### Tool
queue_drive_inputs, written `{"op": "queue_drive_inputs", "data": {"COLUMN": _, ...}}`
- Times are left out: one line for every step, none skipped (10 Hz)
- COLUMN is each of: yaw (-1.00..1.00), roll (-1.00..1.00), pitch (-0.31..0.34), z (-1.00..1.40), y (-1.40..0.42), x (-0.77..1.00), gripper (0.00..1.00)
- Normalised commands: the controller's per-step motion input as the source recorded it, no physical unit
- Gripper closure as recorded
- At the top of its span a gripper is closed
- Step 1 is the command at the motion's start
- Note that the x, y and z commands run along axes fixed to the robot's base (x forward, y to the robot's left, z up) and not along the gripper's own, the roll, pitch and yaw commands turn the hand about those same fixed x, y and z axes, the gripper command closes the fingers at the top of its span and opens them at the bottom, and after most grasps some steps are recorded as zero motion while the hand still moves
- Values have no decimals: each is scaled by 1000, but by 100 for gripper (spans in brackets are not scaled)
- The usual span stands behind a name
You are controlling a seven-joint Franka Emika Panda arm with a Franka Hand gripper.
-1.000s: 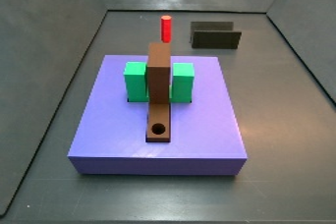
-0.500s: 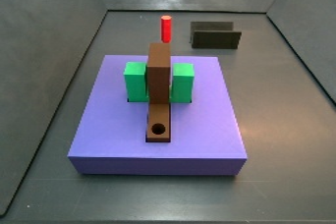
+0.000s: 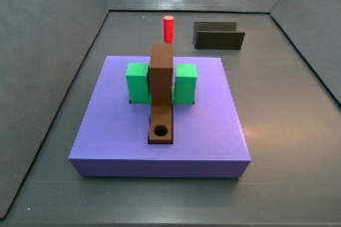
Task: Pick up the blue object. Move up. Move to above the board. Insert the blue object.
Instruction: Insert the blue object.
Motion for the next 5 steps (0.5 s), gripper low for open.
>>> {"op": "queue_drive_inputs", "data": {"yaw": 171, "roll": 387, "pitch": -83, "z": 0, "y": -706, "x": -306, "gripper": 100}}
{"op": "queue_drive_inputs", "data": {"yaw": 54, "roll": 399, "pitch": -54, "z": -46, "y": -809, "x": -317, "gripper": 100}}
{"op": "queue_drive_inputs", "data": {"yaw": 0, "roll": 360, "pitch": -46, "z": -123, "y": -900, "x": -243, "gripper": 100}}
{"op": "queue_drive_inputs", "data": {"yaw": 0, "roll": 271, "pitch": 0, "z": -389, "y": -963, "x": 106, "gripper": 100}}
{"op": "queue_drive_inputs", "data": {"yaw": -114, "roll": 117, "pitch": 76, "z": -594, "y": -783, "x": 431, "gripper": 100}}
